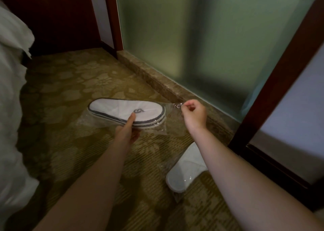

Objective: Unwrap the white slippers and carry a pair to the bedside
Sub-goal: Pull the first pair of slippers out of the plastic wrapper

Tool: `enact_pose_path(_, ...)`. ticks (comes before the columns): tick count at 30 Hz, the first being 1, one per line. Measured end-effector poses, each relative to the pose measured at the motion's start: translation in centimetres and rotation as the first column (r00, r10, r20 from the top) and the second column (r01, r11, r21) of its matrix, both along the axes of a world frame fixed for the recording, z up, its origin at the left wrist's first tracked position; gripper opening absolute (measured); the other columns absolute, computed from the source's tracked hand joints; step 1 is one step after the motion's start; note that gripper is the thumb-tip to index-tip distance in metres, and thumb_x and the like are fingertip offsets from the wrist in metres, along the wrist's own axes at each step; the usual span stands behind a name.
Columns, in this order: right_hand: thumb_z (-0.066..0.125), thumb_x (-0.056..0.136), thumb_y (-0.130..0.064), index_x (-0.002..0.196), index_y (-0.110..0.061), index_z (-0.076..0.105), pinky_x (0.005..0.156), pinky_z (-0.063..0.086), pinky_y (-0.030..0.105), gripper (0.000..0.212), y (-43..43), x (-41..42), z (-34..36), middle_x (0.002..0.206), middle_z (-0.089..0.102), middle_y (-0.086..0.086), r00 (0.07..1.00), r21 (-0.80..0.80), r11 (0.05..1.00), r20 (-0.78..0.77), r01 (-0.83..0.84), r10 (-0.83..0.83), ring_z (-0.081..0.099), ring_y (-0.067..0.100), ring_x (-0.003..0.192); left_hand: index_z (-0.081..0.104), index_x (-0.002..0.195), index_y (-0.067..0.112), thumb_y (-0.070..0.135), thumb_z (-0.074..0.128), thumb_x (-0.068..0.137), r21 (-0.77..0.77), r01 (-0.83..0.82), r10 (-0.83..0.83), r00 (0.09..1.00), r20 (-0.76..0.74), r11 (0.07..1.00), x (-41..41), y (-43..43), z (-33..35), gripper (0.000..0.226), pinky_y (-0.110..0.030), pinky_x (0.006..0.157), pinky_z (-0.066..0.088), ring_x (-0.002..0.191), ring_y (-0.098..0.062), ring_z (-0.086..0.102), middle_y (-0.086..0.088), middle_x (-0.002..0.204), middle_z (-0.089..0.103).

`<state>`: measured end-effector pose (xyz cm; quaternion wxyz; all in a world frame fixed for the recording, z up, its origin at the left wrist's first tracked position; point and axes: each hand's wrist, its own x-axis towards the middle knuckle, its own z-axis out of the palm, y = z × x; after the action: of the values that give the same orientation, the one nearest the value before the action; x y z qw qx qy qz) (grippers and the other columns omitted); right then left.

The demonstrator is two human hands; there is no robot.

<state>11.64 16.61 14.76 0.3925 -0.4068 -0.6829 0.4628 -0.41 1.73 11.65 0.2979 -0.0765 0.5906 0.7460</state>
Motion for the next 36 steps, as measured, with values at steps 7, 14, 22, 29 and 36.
enact_pose_path(7, 0.063, 0.086, -0.024, 0.105, -0.002, 0.061, 0.047, 0.057, 0.029, 0.029, -1.5, -1.0, 0.3, 0.088, 0.067, 0.016, 0.963, -0.535, 0.823, 0.06, -0.191, 0.263, 0.067, 0.025, 0.064, 0.05, 0.108, 0.013, 0.037, 0.069, 0.08, -0.044, 0.033, -0.035, 0.998, -0.046, 0.999, 0.5, 0.3, -0.2, 0.041, -0.029, 0.058, 0.049, 0.083, -0.019, 0.06, -0.006, 0.098, 0.061)
enact_pose_path(14, 0.057, 0.086, -0.002, 0.086, -0.007, 0.065, 0.041, 0.049, 0.019, 0.01, -0.9, -0.5, 0.3, 0.065, 0.06, 0.007, 0.979, -0.63, 0.75, -0.16, -0.202, 0.129, 0.056, 0.017, 0.052, 0.053, 0.114, 0.01, 0.036, 0.069, 0.08, -0.07, 0.069, -0.074, 0.995, -0.069, 0.995, 0.8, 0.5, -0.4, 0.046, -0.029, 0.062, 0.05, 0.083, -0.018, 0.061, -0.008, 0.106, 0.062)
enact_pose_path(22, 0.05, 0.089, -0.023, 0.083, -0.014, 0.07, 0.098, 0.046, 0.038, 0.022, -0.6, 0.2, 0.1, 0.09, 0.064, 0.006, 0.91, -0.737, 0.533, -0.331, -0.415, 0.251, 0.057, 0.02, 0.089, 0.053, 0.115, 0.011, 0.035, 0.069, 0.08, -0.029, 0.034, -0.035, 0.999, -0.036, 0.999, 1.1, 0.9, -0.6, 0.045, -0.032, 0.069, 0.052, 0.081, -0.017, 0.061, -0.008, 0.108, 0.063)
enact_pose_path(29, 0.038, 0.096, -0.04, 0.084, -0.013, 0.07, 0.064, 0.057, 0.031, 0.044, -1.2, -0.2, 0.1, 0.084, 0.069, 0.011, 0.846, -0.716, 0.48, -0.307, -0.507, 0.436, 0.068, 0.021, 0.074, 0.052, 0.125, 0.009, 0.035, 0.068, 0.081, -0.015, 0.06, -0.06, 0.998, -0.008, 0.998, 1.1, 0.8, -0.4, 0.054, -0.031, 0.065, 0.051, 0.087, -0.019, 0.062, -0.01, 0.116, 0.063)
enact_pose_path(36, 0.029, 0.096, -0.049, 0.061, -0.012, 0.075, 0.069, 0.06, 0.034, 0.069, -1.8, -1.4, -0.1, 0.077, 0.071, 0.011, 0.884, -0.663, 0.591, -0.281, -0.46, 0.373, 0.069, 0.023, 0.071, 0.048, 0.131, 0.012, 0.037, 0.067, 0.081, 0.015, 0.069, -0.07, 0.997, 0.024, 0.997, 0.4, 0.7, 0.9, 0.059, -0.03, 0.066, 0.05, 0.087, -0.018, 0.061, -0.008, 0.12, 0.061)
